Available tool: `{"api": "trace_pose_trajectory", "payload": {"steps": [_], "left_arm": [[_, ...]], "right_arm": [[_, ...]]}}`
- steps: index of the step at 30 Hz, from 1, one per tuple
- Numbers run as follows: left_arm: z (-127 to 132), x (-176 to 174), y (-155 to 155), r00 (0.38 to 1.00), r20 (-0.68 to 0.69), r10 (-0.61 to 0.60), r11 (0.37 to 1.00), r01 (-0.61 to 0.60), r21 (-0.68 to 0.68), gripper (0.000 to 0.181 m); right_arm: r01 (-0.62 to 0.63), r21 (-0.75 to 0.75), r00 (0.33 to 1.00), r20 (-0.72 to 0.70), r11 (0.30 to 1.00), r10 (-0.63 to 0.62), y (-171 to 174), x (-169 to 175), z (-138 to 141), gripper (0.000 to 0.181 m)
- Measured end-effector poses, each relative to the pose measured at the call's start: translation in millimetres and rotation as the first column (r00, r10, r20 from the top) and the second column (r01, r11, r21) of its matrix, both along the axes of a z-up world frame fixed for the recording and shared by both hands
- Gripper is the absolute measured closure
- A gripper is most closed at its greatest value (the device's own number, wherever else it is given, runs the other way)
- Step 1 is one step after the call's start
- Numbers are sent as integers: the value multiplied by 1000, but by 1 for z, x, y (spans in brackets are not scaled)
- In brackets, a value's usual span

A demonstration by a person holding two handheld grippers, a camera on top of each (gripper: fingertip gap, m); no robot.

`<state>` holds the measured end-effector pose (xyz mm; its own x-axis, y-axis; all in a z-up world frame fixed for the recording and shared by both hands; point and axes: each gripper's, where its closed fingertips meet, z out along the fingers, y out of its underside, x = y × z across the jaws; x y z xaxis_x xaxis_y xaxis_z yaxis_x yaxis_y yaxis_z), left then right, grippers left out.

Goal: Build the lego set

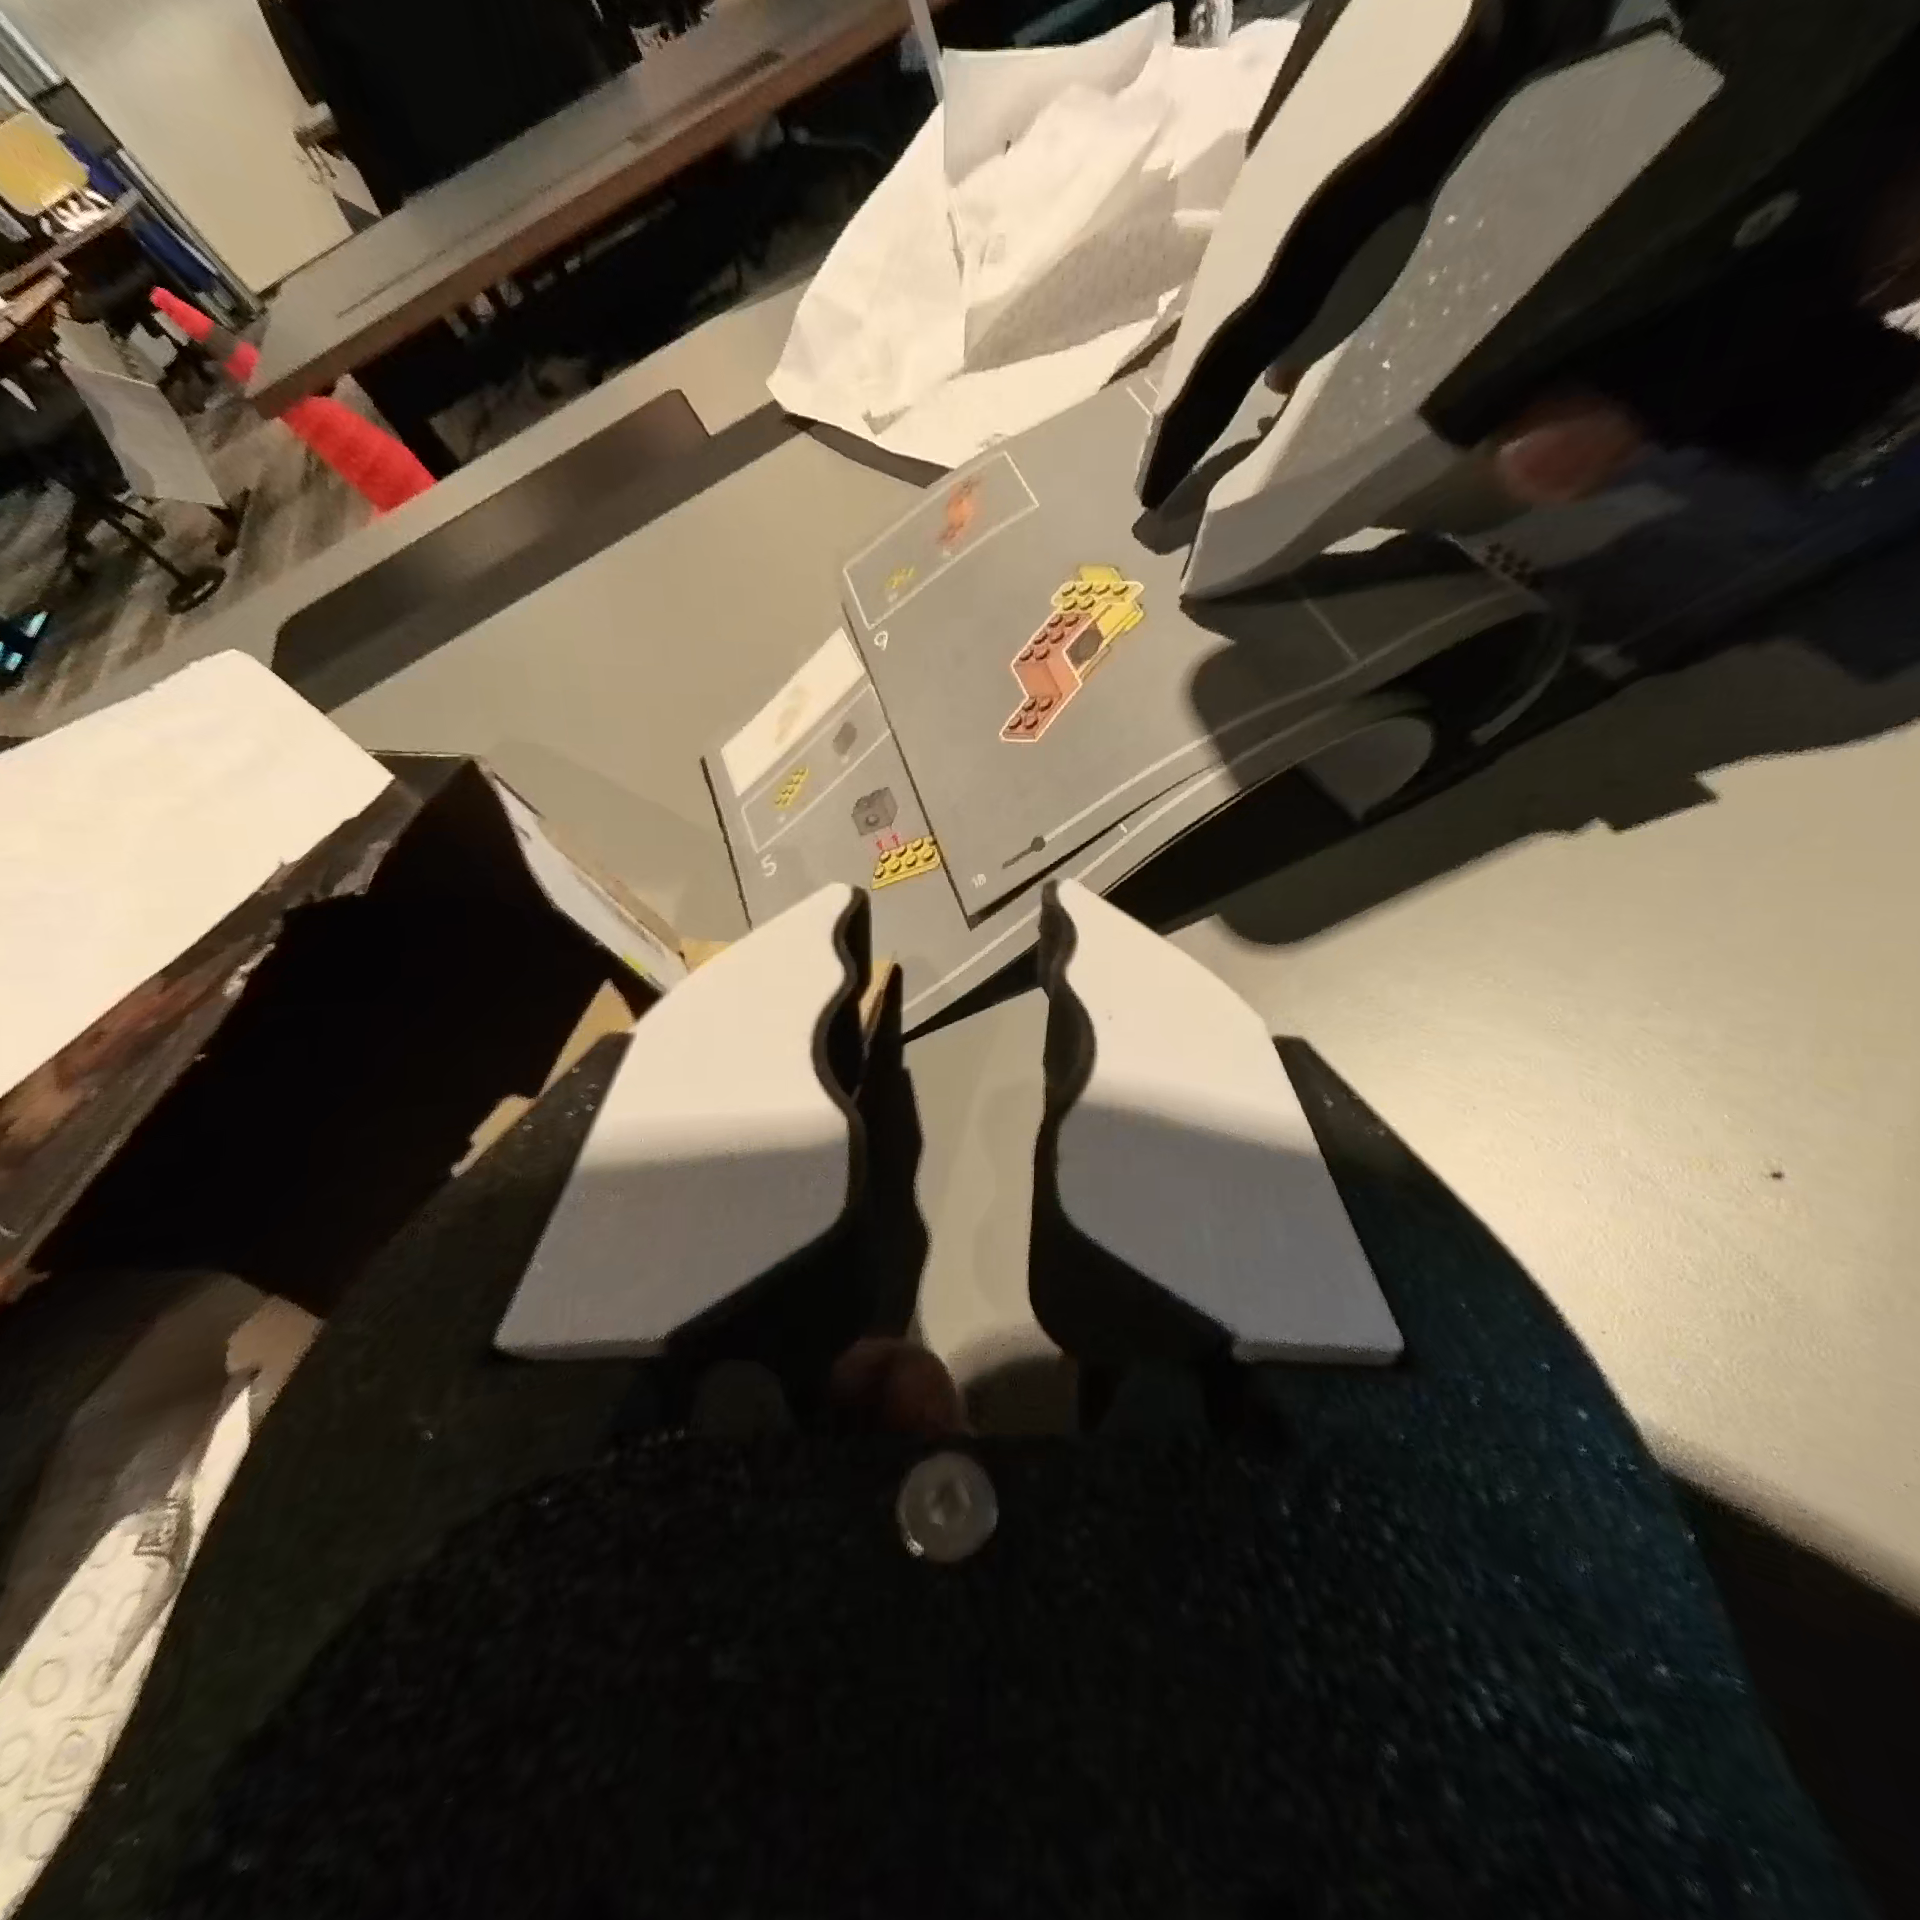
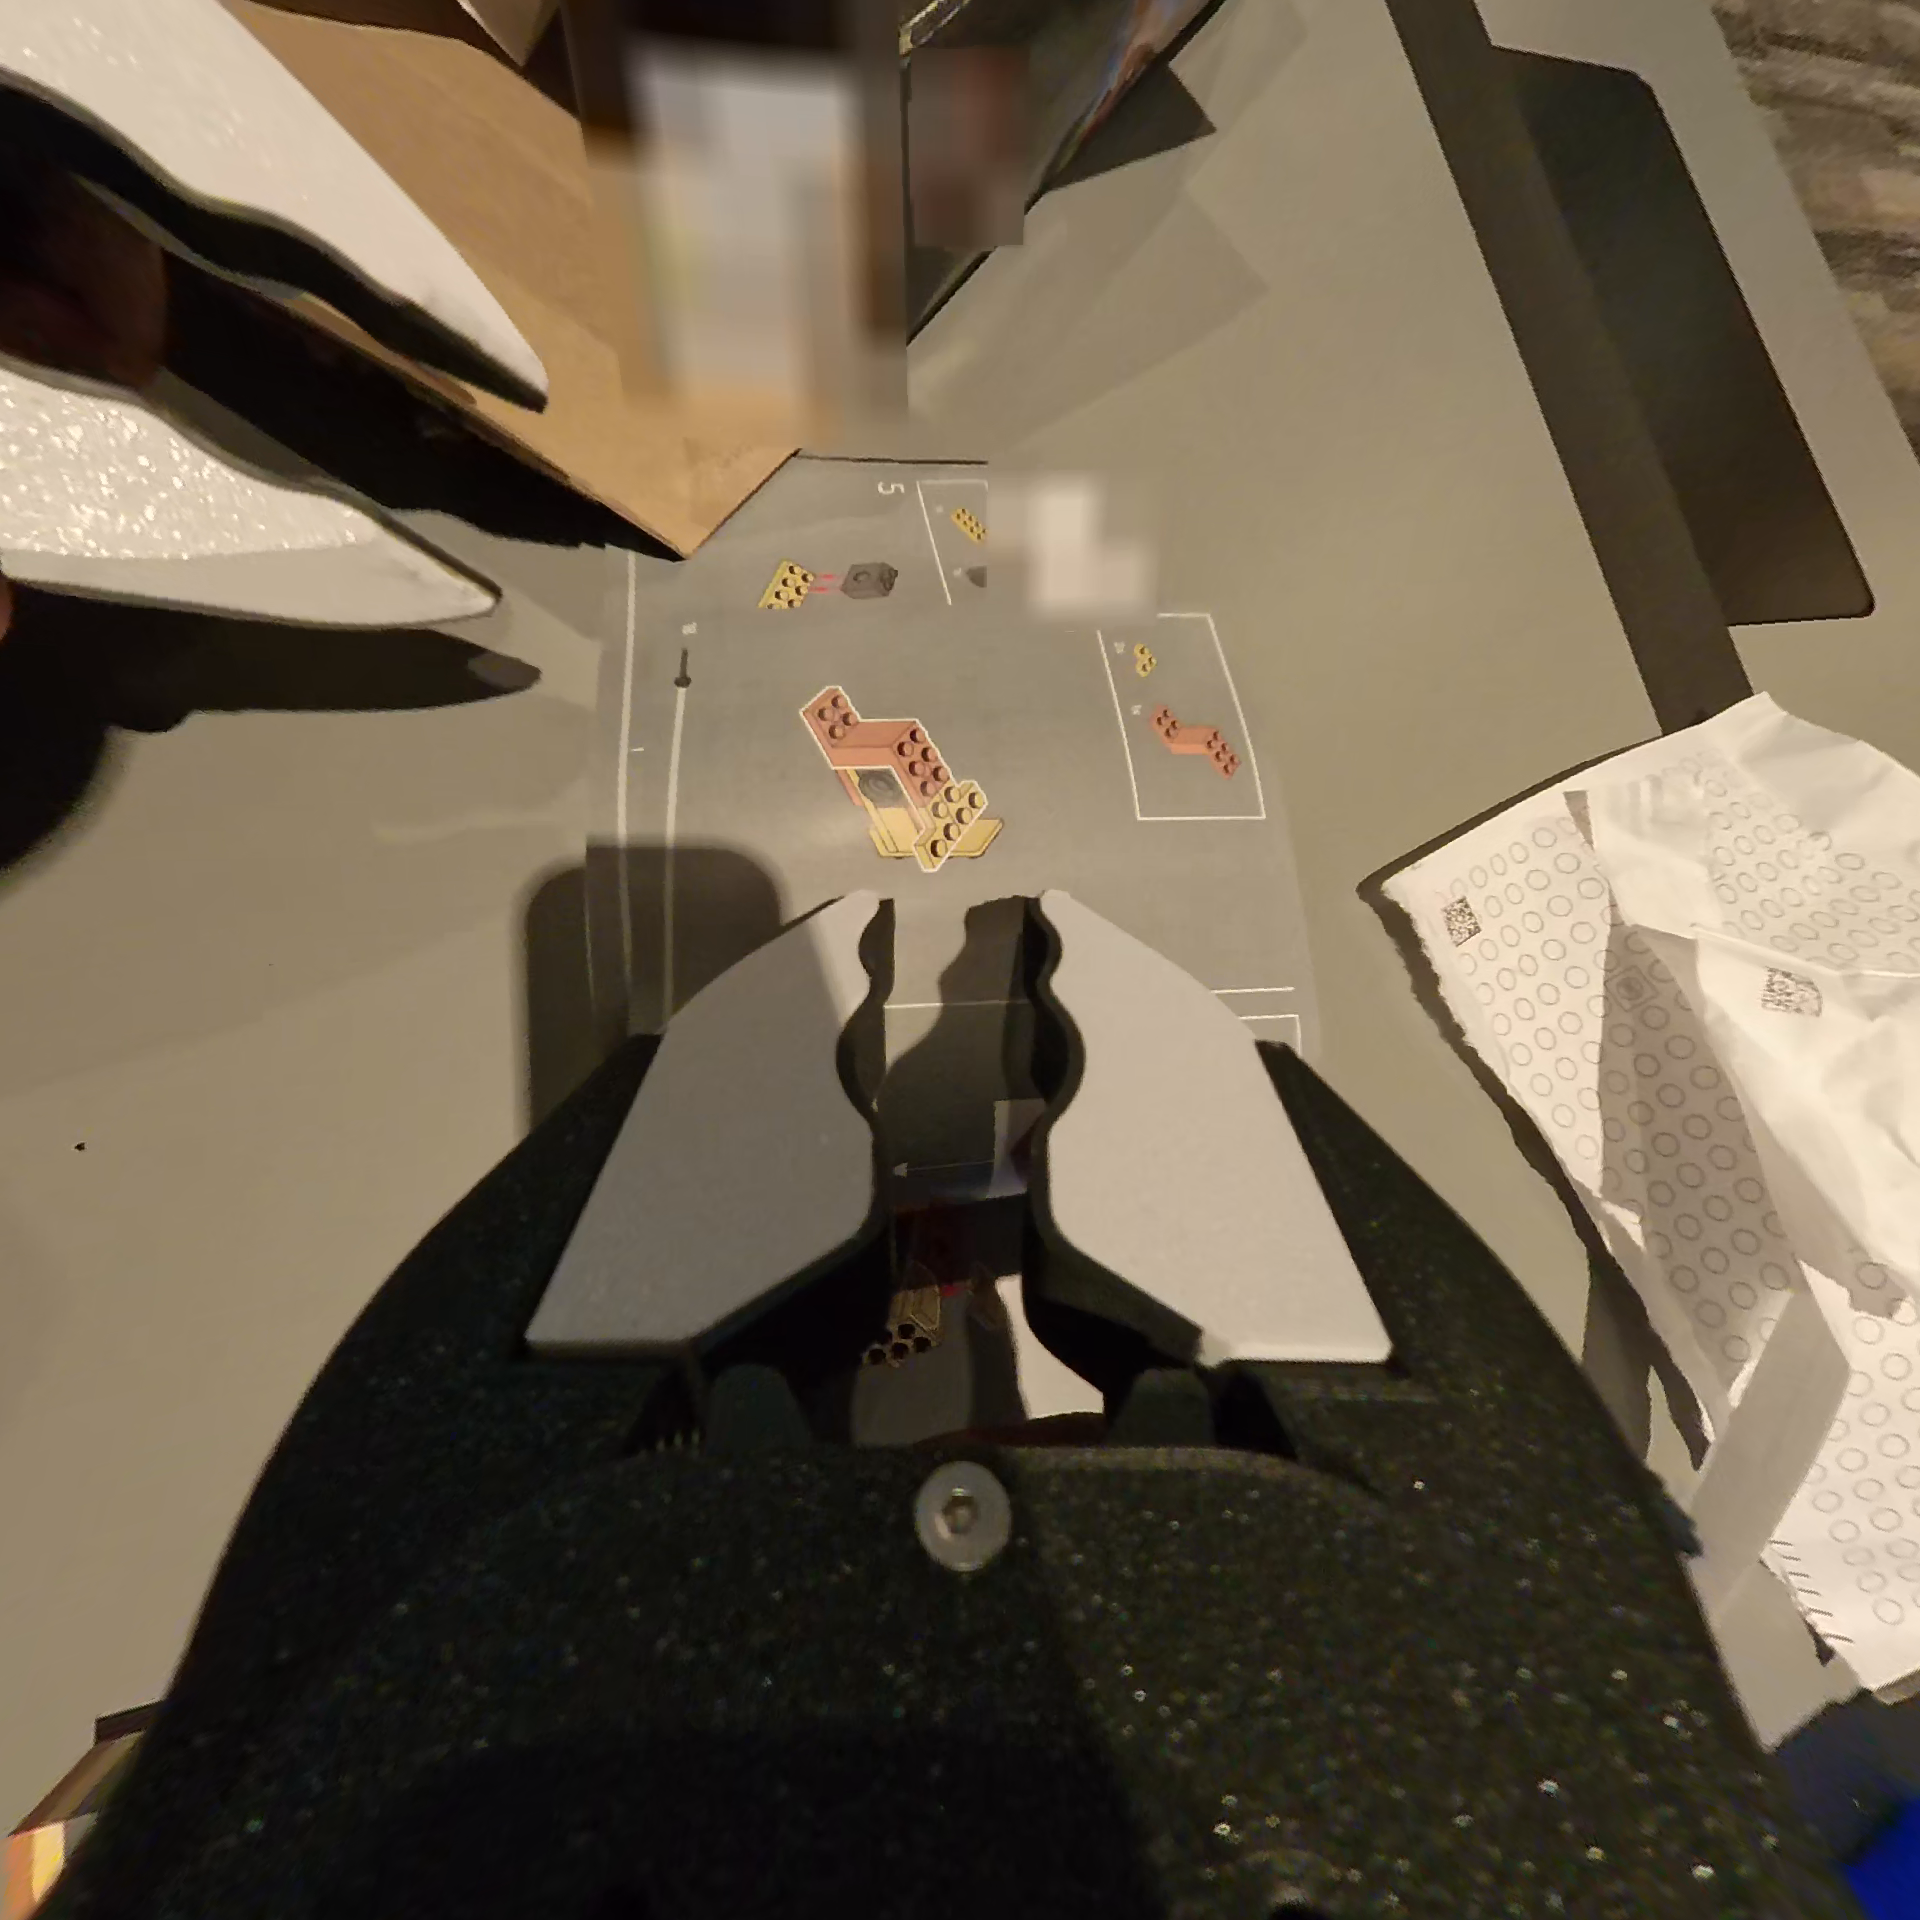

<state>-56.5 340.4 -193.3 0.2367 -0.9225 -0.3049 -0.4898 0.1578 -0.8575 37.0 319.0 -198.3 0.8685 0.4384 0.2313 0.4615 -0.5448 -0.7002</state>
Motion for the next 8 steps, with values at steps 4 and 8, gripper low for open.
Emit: {"api": "trace_pose_trajectory", "payload": {"steps": [4, 8], "left_arm": [[-4, 1, -3, 999, -32, -15, 1000, 16, 23, 151], [-9, 1, -4, 997, -73, -16, 999, 20, 48, 151]], "right_arm": [[0, 2, 1000, -1, 1000, 0, 0, 0, 0, 159], [-1, 1, 1000, 1, 1000, 1, 0, 0, 0, 159]]}}
